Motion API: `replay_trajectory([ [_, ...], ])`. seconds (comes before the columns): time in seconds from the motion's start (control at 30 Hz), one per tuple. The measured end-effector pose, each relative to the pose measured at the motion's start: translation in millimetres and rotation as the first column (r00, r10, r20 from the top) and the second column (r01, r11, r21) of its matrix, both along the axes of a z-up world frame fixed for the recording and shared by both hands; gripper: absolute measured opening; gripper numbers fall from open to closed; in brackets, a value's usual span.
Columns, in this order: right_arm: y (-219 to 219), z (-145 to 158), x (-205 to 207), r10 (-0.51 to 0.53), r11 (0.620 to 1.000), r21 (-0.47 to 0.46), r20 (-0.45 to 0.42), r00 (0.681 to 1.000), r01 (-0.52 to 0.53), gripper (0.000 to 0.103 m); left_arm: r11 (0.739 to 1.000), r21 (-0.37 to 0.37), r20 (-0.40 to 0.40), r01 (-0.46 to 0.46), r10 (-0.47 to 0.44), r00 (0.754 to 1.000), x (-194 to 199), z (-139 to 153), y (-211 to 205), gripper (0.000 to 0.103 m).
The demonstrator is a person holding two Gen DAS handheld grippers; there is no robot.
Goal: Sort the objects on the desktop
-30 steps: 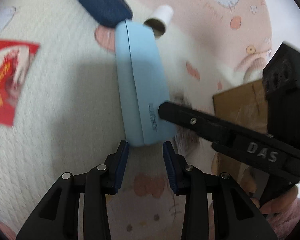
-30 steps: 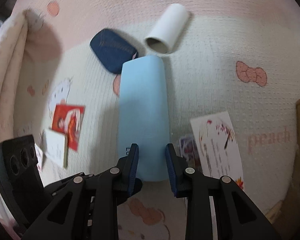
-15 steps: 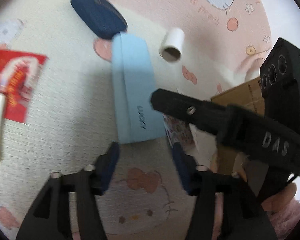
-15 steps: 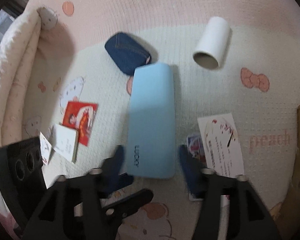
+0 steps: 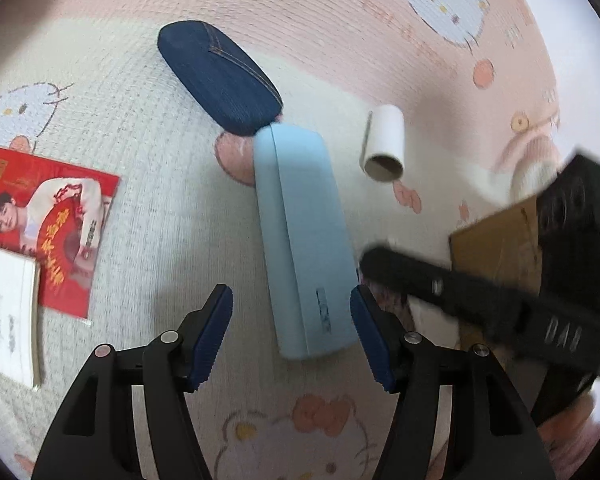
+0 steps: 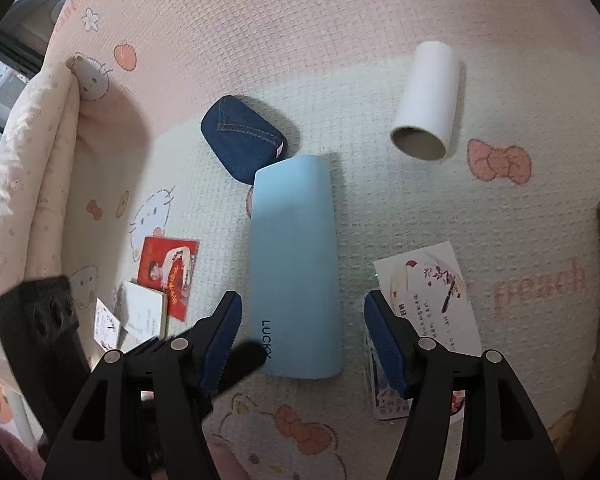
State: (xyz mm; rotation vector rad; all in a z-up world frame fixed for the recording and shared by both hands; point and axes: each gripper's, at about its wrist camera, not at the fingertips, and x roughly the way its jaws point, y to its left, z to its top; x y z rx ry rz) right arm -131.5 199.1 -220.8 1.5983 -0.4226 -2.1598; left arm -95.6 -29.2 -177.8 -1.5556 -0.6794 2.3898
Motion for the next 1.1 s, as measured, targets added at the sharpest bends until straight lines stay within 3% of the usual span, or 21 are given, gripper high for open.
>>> replay_trajectory([
  [0.13,7.6,-4.0,-0.6,-0.041,0.998,-0.043,-0.004,0.999,0.041,0.062,0.999,0.038,0.01,-0.033,0.032,0.999,-14.1,-4.9,-6.4,0.065],
  [0.27,16.3,-10.6,-1.2,-0.081,0.995,-0.053,0.013,0.997,0.081,0.062,0.99,0.126,0.028,-0.07,0.067,0.997,-26.7,-8.1,-22.3,0.065],
  [0.63,-18.0,-12.1,-1.1,0.071,0.997,0.037,-0.053,0.996,-0.069,0.062,0.981,0.193,0.065,-0.014,0.002,0.998,-52.5,-17.6,-13.2,0.064],
  [0.87,-21.0,-26.9,-10.7,0.052,0.998,0.047,-0.019,0.998,-0.051,0.062,0.964,0.265,0.109,-0.013,-0.017,0.994,-52.9,-29.7,-9.0,0.055],
  [1.03,-23.8,-30.3,-12.8,0.053,0.998,0.023,-0.01,0.999,-0.053,0.062,0.97,0.241,0.096,-0.009,-0.015,0.995,-55.2,-29.3,-8.9,0.051],
  [1.1,-26.4,-30.3,-12.8,0.062,0.998,0.016,-0.014,0.998,-0.062,0.062,0.973,0.231,0.095,-0.003,-0.019,0.995,-56.9,-29.1,-9.7,0.043],
])
